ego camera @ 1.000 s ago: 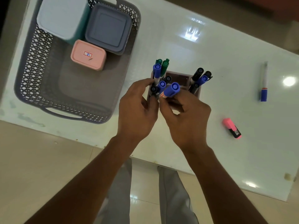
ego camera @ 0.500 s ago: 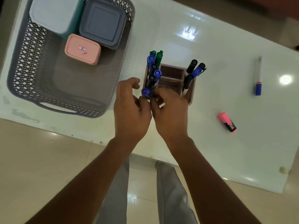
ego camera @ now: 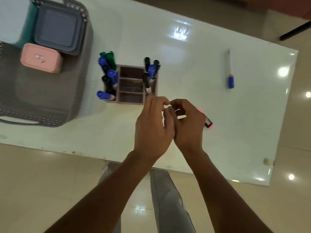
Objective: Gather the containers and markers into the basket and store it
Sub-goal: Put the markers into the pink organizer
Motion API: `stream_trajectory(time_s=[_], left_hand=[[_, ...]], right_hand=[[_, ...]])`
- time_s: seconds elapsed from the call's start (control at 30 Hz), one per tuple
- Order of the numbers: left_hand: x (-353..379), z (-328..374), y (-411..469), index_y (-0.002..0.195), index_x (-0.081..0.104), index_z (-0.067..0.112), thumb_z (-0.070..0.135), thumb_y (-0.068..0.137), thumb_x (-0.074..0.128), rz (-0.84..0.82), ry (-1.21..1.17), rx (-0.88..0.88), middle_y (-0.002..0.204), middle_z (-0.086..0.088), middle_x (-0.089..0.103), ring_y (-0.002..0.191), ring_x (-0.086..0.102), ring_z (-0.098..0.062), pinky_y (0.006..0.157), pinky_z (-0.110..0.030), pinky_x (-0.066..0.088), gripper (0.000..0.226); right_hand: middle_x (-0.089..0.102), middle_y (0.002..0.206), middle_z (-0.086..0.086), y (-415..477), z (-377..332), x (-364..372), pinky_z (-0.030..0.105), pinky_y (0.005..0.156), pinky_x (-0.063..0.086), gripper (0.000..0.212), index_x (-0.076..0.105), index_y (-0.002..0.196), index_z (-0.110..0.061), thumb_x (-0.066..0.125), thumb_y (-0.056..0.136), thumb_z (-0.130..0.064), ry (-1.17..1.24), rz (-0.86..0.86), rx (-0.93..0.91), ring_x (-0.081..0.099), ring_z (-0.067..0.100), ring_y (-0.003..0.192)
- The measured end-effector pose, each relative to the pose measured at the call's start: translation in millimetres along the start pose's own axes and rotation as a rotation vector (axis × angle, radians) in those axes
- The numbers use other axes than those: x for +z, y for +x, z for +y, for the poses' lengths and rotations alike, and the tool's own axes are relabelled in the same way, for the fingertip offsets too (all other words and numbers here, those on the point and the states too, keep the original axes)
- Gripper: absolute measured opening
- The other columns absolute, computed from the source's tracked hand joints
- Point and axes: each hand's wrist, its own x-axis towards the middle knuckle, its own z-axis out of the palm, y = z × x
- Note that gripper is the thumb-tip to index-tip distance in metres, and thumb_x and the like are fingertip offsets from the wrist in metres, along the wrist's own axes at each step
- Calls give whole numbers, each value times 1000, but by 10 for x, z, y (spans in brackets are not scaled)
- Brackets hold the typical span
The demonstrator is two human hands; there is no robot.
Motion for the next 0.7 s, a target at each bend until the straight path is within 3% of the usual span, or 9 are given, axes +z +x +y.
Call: stream_trajectory(time_s=[0.17,0.23,0.3,0.37,0.43,0.57,0.7], left_hand=[[665,294,309,116,59,8,10,92,58,-309,45,112,115,-6,59,99,59,-17,82,-26,51,24],[935,359,413,119,60,9,9,92,56,-395,78,174,119,-5,59,108,55,-19,88,-27,47,26],[1191,386,509,123,59,10,8,93,53,-457,115,208,122,-4,58,113,51,-19,92,-26,42,30],[1373,366,603,126,58,10,6,94,52,-480,161,204,126,-4,58,119,49,-19,96,-24,38,33],[1493,334,671,128,57,11,5,94,52,-492,202,191,128,-3,59,123,47,-19,100,-27,39,35],[1504,233,725,130,54,10,2,90,51,-531,256,190,131,-4,56,125,43,-23,99,-36,43,41],[1407,264,669,136,48,9,0,90,51,-478,244,173,139,-4,50,127,44,-23,102,-32,41,47]], right_hand=[[66,86,-11,433,535,-614,21,70,54,14,68,101,-16,67,87,-16,-133,148,71,62,2,72],[67,99,-4,682,750,-800,29,79,53,24,65,111,-13,65,88,-19,-212,179,107,63,10,82],[63,116,3,966,965,-946,27,87,45,34,59,121,-12,63,89,-21,-299,175,118,59,21,101],[53,130,8,1232,1121,-1008,23,89,34,40,52,129,-14,60,90,-21,-367,115,123,51,26,114],[48,137,9,1438,1242,-1028,27,88,36,42,48,132,-18,57,92,-18,-442,32,124,47,29,118],[55,122,10,1533,1352,-1026,27,79,36,28,58,118,-13,48,93,-5,-587,-45,55,49,31,111],[61,103,10,1304,1179,-1082,35,76,47,26,61,103,-9,44,88,4,-539,-71,56,54,31,98]])
